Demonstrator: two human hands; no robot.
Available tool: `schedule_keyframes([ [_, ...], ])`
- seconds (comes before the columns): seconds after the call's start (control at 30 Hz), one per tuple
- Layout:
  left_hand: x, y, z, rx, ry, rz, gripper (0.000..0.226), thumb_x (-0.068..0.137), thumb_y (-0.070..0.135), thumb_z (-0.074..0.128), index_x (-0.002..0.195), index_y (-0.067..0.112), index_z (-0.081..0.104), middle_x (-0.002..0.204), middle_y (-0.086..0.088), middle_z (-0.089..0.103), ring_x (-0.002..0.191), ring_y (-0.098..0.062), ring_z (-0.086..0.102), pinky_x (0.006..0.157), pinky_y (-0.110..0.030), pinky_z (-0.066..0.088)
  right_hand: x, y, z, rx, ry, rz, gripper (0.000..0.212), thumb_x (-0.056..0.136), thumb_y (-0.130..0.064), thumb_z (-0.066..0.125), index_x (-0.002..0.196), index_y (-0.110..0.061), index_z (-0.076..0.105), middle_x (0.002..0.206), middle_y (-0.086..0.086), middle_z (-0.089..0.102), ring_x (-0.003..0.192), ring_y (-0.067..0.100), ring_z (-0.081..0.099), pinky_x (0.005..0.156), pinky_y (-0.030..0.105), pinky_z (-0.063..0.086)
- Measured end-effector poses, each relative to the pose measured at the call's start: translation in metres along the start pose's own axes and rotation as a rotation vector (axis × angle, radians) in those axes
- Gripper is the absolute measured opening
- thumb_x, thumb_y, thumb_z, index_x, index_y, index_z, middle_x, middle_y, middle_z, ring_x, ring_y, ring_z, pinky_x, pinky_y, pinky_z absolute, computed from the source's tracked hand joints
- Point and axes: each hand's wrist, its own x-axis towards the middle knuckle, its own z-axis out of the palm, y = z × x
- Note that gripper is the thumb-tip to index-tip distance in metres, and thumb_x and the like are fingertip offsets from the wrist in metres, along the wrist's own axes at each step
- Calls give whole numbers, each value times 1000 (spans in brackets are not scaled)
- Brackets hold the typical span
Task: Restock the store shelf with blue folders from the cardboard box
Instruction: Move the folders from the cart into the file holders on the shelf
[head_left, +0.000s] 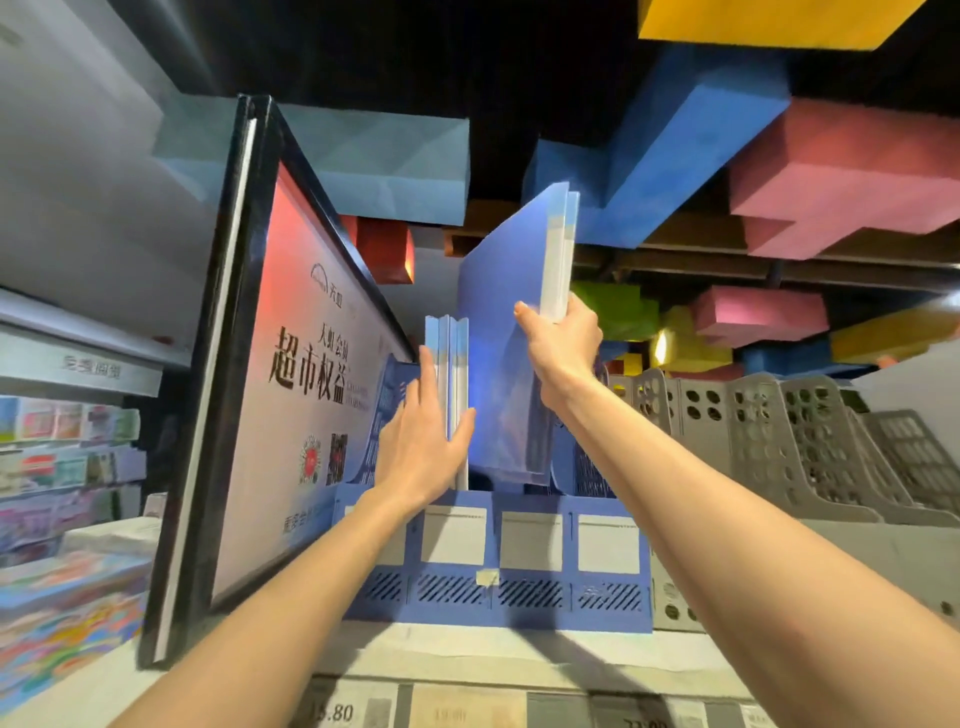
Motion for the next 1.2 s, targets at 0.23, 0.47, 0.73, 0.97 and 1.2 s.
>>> schedule_keyframes([
  [0.23, 0, -6, 6, 78, 33, 62, 85, 103, 48, 43, 160, 19, -13, 143, -10, 46, 118, -29, 57, 82, -42, 48, 12, 17, 19, -41, 19, 72, 19, 87, -29, 75, 96, -18, 64, 94, 3, 68, 92, 26, 65, 81, 41, 57],
  [0.47, 1, -20, 3, -216, -91, -61, 94, 90, 74, 50, 161, 32, 4, 165, 13, 26, 148, -14, 32, 117, -46, 34, 12, 38, 31, 55, -3, 115, 31, 90, -43, 69, 92, -13, 66, 83, -2, 63, 79, 19, 59, 70, 31, 47],
  [0.73, -3, -16, 3, -277, -111, -68, 82, 94, 67, 52, 158, 42, 7, 148, 29, 37, 139, -8, 43, 100, -32, 35, 7, 48, 50, 103, -82, 149, 44, 95, -51, 60, 76, -11, 60, 72, -1, 60, 67, 18, 54, 63, 31, 43],
  [0.97, -1, -18, 3, -292, -118, -67, 73, 93, 69, 52, 152, 53, 12, 140, 35, 40, 129, 2, 46, 96, -34, 41, -4, 52, 57, 122, -84, 139, 47, 96, -51, 59, 68, -14, 52, 65, -3, 55, 58, 12, 48, 52, 28, 37],
  [1.2, 1, -20, -1, -376, -194, -104, 87, 87, 63, 67, 155, 50, 15, 128, 46, 41, 122, 7, 46, 101, -27, 37, -12, 51, 49, 180, -136, 206, 49, 92, -54, 62, 68, -14, 46, 60, -1, 43, 58, 16, 38, 60, 31, 34],
])
